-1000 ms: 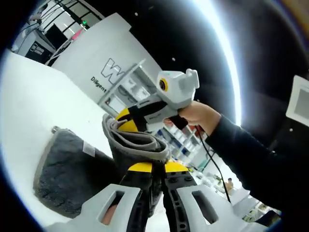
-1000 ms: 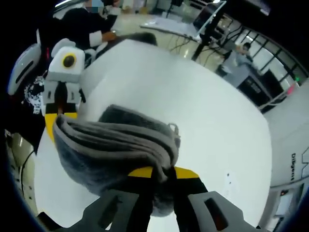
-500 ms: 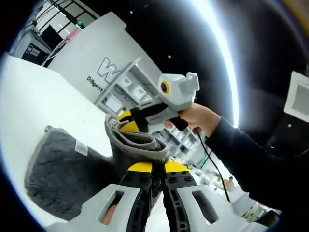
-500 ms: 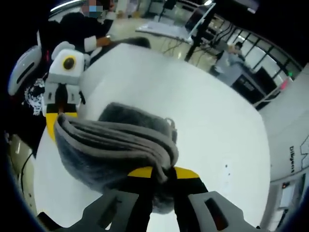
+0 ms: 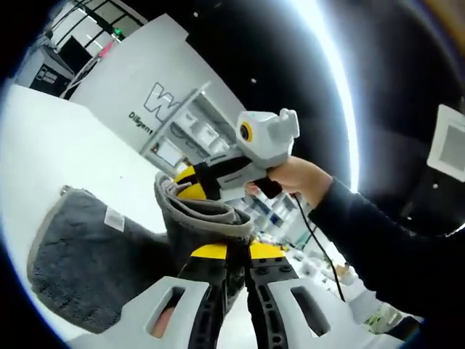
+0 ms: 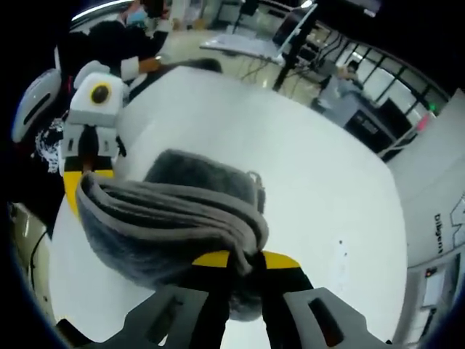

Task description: Open the folded towel by lifting each exposed corner and separating the folded layers until the towel lies flat within the target outline without major curled edges

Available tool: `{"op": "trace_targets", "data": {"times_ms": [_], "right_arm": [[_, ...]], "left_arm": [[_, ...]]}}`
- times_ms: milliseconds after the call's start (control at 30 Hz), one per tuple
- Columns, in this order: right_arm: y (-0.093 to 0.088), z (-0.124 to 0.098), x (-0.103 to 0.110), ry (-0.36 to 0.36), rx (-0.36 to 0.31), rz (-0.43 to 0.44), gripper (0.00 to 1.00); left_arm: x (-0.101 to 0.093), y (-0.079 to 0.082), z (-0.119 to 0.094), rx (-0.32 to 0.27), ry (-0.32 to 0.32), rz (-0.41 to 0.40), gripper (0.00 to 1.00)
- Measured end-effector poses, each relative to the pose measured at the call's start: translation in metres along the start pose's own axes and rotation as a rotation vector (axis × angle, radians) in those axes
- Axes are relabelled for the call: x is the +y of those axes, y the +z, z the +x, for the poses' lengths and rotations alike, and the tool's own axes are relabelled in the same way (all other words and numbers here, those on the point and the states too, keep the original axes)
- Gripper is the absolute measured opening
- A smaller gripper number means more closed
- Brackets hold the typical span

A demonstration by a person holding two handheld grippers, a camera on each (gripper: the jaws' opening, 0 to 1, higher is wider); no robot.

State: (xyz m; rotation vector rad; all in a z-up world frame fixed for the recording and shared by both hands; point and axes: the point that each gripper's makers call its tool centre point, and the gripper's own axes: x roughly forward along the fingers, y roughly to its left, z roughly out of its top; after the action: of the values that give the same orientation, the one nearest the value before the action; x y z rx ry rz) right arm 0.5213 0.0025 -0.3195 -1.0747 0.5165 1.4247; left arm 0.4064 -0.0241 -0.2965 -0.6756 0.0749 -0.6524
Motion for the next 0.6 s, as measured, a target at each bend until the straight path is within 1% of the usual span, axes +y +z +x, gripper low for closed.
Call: {"op": "trace_targets", "data": {"times_ms": [133,267,400,600], "right_arm": [[-0.003,-0.003,0.004,-0.007,-0.011,0.004,0.1],[-0.012,-0.006,0.004,-0.018,-0.012,0.014,0.1],[-0.018,-0.01,0.004,-0.027,-0.017,0.035,0.1],[-0.027,-0.017,0.006,-0.037,-0.009,0.043,0.1]], "left_arm": [[-0.002,-0.003,0.0,0.008,-0.006,0.028,0.06],[-0.003,-0.007,0.003,0.024,-0.01,0.034,0.06],[-0.008,-0.014,0.008,0.038,-0.019,0.039,0.06],[-0.018,-0.021,0.013,0.053,-0.032,0.05,0.05]]}}
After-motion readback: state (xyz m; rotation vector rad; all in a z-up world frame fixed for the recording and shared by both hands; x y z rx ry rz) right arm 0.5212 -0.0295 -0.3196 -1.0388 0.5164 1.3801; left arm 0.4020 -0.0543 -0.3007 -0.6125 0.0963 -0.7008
